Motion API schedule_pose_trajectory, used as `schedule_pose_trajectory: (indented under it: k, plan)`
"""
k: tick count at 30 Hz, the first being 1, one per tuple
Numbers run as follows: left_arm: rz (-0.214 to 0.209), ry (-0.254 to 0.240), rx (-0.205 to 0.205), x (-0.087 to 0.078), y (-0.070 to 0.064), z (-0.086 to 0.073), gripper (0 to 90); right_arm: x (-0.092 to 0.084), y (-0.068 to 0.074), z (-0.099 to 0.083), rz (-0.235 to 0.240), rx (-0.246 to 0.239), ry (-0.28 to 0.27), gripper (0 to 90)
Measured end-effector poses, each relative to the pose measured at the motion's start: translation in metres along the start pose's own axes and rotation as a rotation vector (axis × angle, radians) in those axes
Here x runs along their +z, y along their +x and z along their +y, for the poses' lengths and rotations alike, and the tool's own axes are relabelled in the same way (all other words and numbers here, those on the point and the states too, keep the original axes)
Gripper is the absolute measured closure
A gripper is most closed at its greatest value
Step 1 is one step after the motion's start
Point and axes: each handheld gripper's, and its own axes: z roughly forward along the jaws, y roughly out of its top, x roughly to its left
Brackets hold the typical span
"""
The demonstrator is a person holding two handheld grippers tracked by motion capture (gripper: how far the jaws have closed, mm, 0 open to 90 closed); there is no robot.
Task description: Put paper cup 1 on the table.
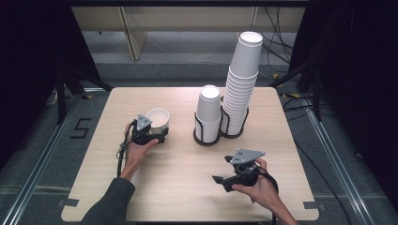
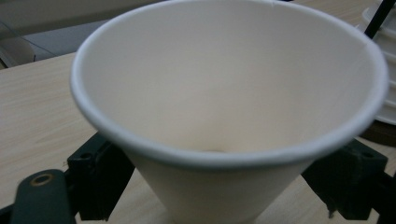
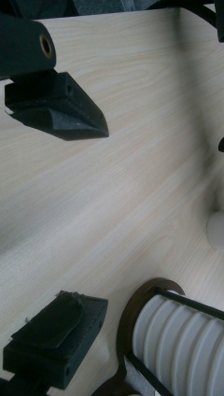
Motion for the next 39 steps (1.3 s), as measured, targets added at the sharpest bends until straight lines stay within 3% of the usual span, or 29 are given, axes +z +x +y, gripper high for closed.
schedule_pose_trajectory:
  k: [11,14,17,19,22,29,30,31,35,39]
  plan:
    - [0.003,0.005,-0.039,-0.023,-0.001,-0.007,14.6,-0.005,-0.002,-0.002,-0.012,0.006,-0.01,16.3]
    - [0.005,-0.016,-0.054,-0.036,-0.005,-0.007,14.6,-0.01,-0.006,-0.002,-0.041,0.002,-0.025,16.4]
    - [0.015,-0.037,-0.066,-0.053,-0.012,-0.005,14.7,-0.013,-0.01,-0.003,-0.054,0.034,-0.028,16.4]
    - [0.0,-0.052,-0.08,-0.066,-0.017,-0.004,14.7,-0.017,-0.013,-0.002,-0.063,0.042,-0.037,16.4]
    - [0.005,-0.065,-0.065,-0.086,-0.025,-0.001,14.7,-0.022,-0.017,-0.002,-0.085,0.054,-0.059,16.4]
    - [-0.052,-0.097,-0.058,-0.121,-0.046,-0.004,14.7,-0.036,-0.026,0.001,-0.126,0.106,-0.082,16.4]
    - [-0.061,-0.101,-0.062,-0.125,-0.049,-0.006,14.7,-0.038,-0.027,0.001,-0.132,0.118,-0.082,16.4]
    - [-0.07,-0.103,-0.063,-0.128,-0.053,-0.008,14.7,-0.04,-0.03,0.001,-0.145,0.099,-0.095,16.5]
    - [-0.108,-0.096,-0.051,-0.136,-0.066,-0.016,14.8,-0.045,-0.033,-0.001,-0.157,0.142,-0.089,16.4]
    - [-0.12,-0.076,-0.027,-0.143,-0.077,-0.022,14.8,-0.046,-0.039,-0.002,-0.18,0.117,-0.111,16.4]
